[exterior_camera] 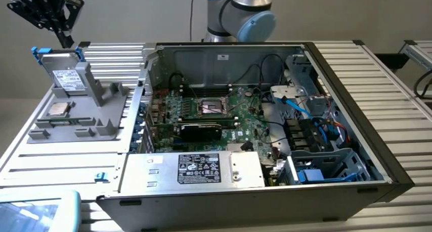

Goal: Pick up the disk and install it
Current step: 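Reach for the disk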

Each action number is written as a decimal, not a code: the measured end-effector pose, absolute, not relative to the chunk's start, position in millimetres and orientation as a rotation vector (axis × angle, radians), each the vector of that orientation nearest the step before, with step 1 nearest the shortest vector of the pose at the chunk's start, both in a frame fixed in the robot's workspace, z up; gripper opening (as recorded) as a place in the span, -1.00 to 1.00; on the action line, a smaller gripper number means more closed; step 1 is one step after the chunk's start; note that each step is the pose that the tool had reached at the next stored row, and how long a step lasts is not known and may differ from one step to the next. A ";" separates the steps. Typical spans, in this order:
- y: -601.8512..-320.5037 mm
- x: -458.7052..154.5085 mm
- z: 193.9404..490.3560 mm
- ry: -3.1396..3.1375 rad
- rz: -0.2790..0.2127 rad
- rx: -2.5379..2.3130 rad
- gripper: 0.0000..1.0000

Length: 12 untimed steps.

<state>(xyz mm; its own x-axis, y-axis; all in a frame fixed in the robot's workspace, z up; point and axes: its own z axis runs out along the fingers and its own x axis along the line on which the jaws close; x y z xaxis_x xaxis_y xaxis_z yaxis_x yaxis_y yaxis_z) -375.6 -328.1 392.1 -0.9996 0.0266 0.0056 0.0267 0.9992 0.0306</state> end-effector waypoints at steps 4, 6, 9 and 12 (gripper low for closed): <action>-315.1 -385.2 391.8 -3.136 -0.047 -0.042 -0.79; -309.0 -390.3 391.7 -3.136 -0.047 -0.042 -0.79; -302.2 -401.6 391.6 -3.136 -0.047 -0.042 -0.79; -295.5 -413.1 391.3 -3.136 -0.047 -0.042 -0.79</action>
